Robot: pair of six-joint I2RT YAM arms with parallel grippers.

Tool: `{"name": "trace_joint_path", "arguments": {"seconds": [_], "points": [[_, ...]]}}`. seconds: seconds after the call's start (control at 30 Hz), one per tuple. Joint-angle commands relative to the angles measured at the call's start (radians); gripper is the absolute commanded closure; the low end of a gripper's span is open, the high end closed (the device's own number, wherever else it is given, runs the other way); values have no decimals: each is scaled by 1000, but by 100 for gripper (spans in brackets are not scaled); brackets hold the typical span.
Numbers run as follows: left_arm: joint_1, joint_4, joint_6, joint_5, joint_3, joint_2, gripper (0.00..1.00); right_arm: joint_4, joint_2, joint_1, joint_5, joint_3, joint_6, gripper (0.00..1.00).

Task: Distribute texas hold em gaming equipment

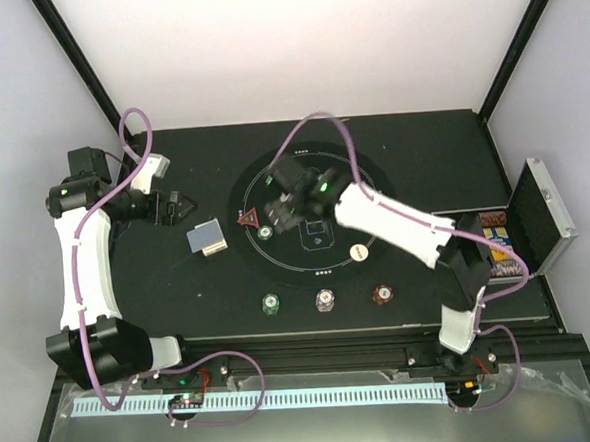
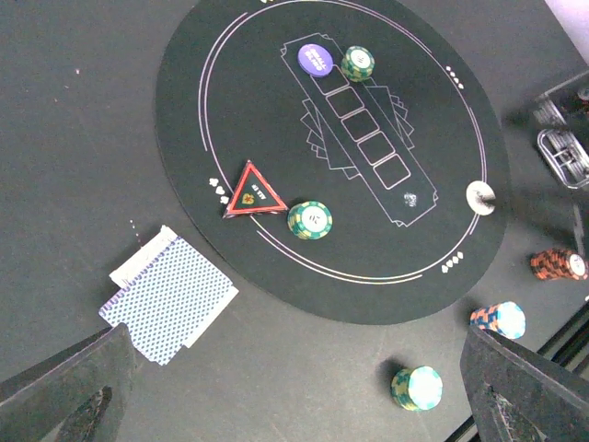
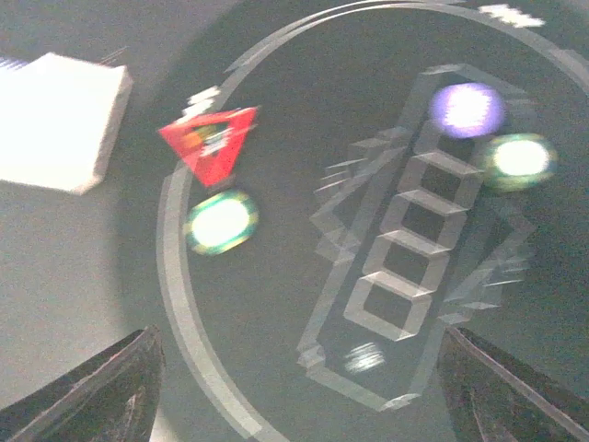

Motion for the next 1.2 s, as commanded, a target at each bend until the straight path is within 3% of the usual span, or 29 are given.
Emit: {"name": "trace_joint_path", "arguments": {"seconds": [0.0, 0.17, 0.37, 0.73, 1.17], "points": [[14, -18, -12, 1, 31, -27, 1, 44, -57, 223, -4, -154, 109, 15], [17, -19, -19, -6, 32, -27, 1, 55, -31, 386, -39, -204, 185, 10], [18, -20, -19, -4, 33, -63, 1, 47, 61, 462, -63, -209, 200, 9], [19, -15, -17, -5, 38, -58, 1, 81, 114, 472, -97, -250, 208, 26], [18, -10, -17, -11, 47, -61, 1, 122, 150, 472, -103, -282, 220, 31]]}}
